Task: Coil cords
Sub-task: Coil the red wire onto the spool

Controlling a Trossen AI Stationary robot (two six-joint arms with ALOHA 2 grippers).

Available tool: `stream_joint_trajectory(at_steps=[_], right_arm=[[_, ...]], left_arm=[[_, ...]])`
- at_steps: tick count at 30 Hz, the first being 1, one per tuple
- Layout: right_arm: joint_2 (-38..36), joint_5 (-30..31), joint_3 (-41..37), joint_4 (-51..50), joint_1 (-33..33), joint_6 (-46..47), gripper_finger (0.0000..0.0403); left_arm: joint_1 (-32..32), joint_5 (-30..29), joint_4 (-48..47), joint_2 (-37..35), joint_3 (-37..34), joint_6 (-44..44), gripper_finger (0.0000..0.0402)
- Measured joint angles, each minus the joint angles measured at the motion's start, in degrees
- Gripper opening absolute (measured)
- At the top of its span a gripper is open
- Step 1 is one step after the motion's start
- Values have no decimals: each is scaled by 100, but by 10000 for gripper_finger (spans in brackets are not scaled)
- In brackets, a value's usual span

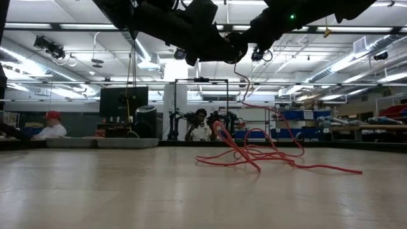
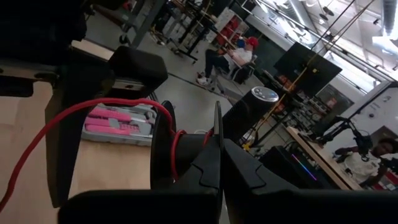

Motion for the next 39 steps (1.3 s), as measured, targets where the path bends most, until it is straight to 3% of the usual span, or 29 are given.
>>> stream_joint_trajectory(at_steps=[8, 24, 39], right_arm=[[0, -2, 0, -9, 0, 0, 0], [0, -2, 0, -11, 0, -2, 1], [0, -7, 0, -2, 0, -2, 1]], left_arm=[[0, 40, -600, -1, 231, 129, 115], [0, 49, -825, -1, 282, 131, 111], [17, 123, -906, -1, 280, 245, 28]])
